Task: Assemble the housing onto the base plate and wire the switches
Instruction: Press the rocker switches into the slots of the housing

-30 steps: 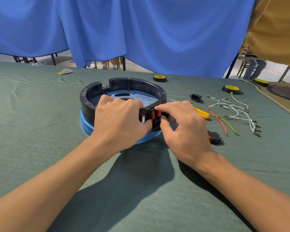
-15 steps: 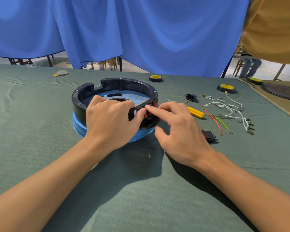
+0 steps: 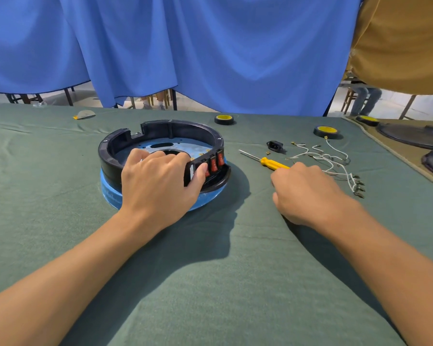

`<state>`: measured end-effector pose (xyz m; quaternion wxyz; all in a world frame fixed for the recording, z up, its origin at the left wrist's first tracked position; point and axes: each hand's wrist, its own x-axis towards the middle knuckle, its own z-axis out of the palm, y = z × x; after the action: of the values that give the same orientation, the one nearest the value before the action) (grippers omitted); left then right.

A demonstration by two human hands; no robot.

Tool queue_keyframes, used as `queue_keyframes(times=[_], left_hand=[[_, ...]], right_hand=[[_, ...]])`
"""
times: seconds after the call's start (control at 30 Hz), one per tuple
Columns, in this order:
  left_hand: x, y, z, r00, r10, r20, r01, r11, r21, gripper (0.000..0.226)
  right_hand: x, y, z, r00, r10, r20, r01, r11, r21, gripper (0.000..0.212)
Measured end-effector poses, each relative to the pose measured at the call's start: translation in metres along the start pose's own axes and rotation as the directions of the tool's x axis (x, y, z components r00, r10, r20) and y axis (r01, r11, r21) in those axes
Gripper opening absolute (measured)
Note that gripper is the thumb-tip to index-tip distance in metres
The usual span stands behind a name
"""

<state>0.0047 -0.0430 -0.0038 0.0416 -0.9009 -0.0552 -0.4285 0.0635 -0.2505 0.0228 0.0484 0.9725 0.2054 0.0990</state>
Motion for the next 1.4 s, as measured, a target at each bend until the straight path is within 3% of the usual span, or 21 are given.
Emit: queue_keyframes(times=[0.1, 0.17, 0.23, 0.3, 0.5, 0.63, 0.77, 0.9, 1.0, 1.2, 1.33, 1.4], left_hand=[[0.001, -0.002, -0.001, 1.000, 0.022, 0.017, -0.022, 1.000, -0.010, 0.047], [0.003, -0.004, -0.002, 0.997, 0.059, 0.039, -0.059, 0.998, -0.002, 0.049], [0.004, -0.008, -0.005, 0.993, 0.107, 0.059, -0.108, 0.994, 0.017, 0.050], [0.006, -0.013, -0.009, 0.987, 0.145, 0.069, -0.147, 0.989, 0.026, 0.047], [0.010, -0.035, -0.014, 0.981, 0.162, 0.109, -0.148, 0.980, -0.130, 0.046], [0.010, -0.040, -0.012, 0.964, 0.231, 0.135, -0.201, 0.957, -0.208, 0.053], [0.007, -0.030, -0.011, 0.974, 0.210, 0.082, -0.193, 0.966, -0.173, 0.042], [0.002, -0.015, -0.011, 0.982, 0.180, 0.049, -0.173, 0.977, -0.123, 0.043], [0.001, -0.009, -0.010, 0.984, 0.174, 0.042, -0.170, 0.982, -0.086, 0.045], [0.003, -0.012, -0.014, 0.987, 0.146, 0.060, -0.139, 0.985, -0.103, 0.042], [0.003, -0.012, -0.015, 0.985, 0.156, 0.070, -0.148, 0.983, -0.109, 0.039], [0.002, -0.011, -0.015, 0.986, 0.153, 0.061, -0.145, 0.982, -0.124, 0.034]], right_hand=[[0.007, -0.004, 0.011, 0.971, -0.175, -0.165, 0.217, 0.934, 0.285, 0.017], [0.008, -0.013, 0.017, 0.935, -0.160, -0.318, 0.314, 0.792, 0.524, 0.018], [0.009, -0.018, 0.022, 0.926, -0.085, -0.367, 0.317, 0.702, 0.638, 0.016], [0.011, -0.017, 0.029, 0.923, -0.053, -0.382, 0.305, 0.708, 0.637, 0.016], [0.011, -0.012, 0.028, 0.910, -0.091, -0.405, 0.276, 0.861, 0.427, 0.014], [0.009, -0.017, 0.028, 0.954, -0.054, -0.294, 0.178, 0.893, 0.414, 0.026], [0.010, -0.023, 0.035, 0.982, -0.025, -0.189, 0.085, 0.944, 0.318, 0.035], [0.005, -0.025, 0.031, 0.948, 0.062, -0.311, 0.099, 0.874, 0.476, 0.030], [0.004, -0.028, 0.027, 0.911, 0.065, -0.408, 0.213, 0.773, 0.597, 0.021], [0.002, -0.032, 0.025, 0.830, 0.170, -0.531, 0.250, 0.739, 0.626, 0.006], [0.002, -0.033, 0.022, 0.773, 0.233, -0.590, 0.259, 0.733, 0.629, 0.002], [0.001, -0.035, 0.018, 0.749, 0.237, -0.619, 0.328, 0.679, 0.657, 0.007]])
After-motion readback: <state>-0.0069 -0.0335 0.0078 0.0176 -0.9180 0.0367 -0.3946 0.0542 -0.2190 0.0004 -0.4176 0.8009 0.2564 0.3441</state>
